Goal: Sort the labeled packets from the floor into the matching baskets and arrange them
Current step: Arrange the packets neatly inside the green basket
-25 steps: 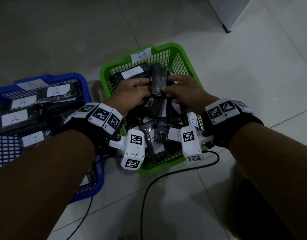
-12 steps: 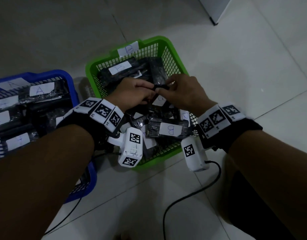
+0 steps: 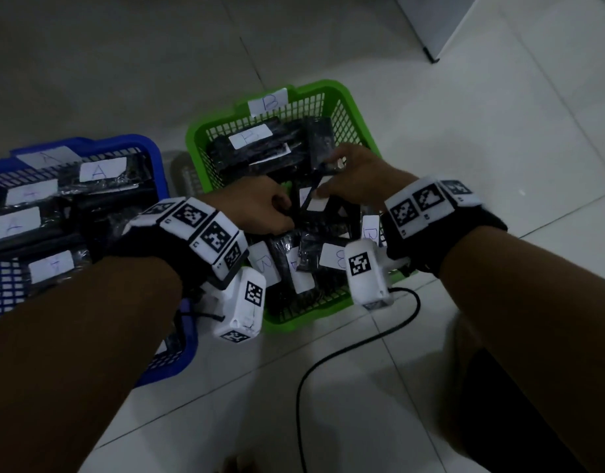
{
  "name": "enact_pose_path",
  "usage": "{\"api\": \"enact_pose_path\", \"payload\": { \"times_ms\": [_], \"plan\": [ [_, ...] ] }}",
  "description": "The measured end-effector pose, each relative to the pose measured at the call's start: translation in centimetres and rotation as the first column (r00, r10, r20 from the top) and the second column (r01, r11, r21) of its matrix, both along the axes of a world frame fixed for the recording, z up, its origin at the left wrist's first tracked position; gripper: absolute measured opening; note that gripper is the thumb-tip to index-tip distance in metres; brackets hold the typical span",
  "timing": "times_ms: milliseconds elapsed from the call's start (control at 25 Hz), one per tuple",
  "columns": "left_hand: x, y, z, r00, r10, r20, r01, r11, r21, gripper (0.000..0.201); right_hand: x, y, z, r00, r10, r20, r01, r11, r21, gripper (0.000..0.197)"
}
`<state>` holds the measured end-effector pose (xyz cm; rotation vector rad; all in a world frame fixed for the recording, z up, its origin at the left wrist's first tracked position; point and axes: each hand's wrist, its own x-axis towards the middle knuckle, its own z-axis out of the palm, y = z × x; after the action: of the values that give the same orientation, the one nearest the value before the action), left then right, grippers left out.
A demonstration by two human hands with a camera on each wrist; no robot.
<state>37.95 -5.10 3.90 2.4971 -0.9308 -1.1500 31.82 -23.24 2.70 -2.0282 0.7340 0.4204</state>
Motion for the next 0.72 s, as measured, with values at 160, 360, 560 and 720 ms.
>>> {"api": "enact_pose_path", "payload": {
  "times_ms": [160,360,560,720],
  "plan": [
    [-0.2,-0.4,0.1,0.996,-0.055,-0.064,0.064,0.985,0.161,0.056,0.7,-0.7,0.4,0.950,-0.176,0.260,0.197,0.979,-0.058,0.029],
    [-0.6,-0.3,-0.4,0.989,-0.020,-0.148,0.047,0.982,0.181,0.043,-0.3,0.1,-0.6,0.878,-0.280,0.388,0.316,0.948,-0.031,0.026],
    [0.4,0.4,0.1,0.971,0.182,-0.155,-0.173,0.983,0.068,0.037,0.0,1.0,-1.3,0.819,-0.353,0.452,0.380,0.924,0.033,0.029],
    [1.8,0.8,0.9,0.918,0.379,-0.119,-0.393,0.909,-0.141,0.029,0.0,1.2,-0.7,0.703,-0.468,0.536,0.497,0.862,0.101,0.025]
  ]
}}
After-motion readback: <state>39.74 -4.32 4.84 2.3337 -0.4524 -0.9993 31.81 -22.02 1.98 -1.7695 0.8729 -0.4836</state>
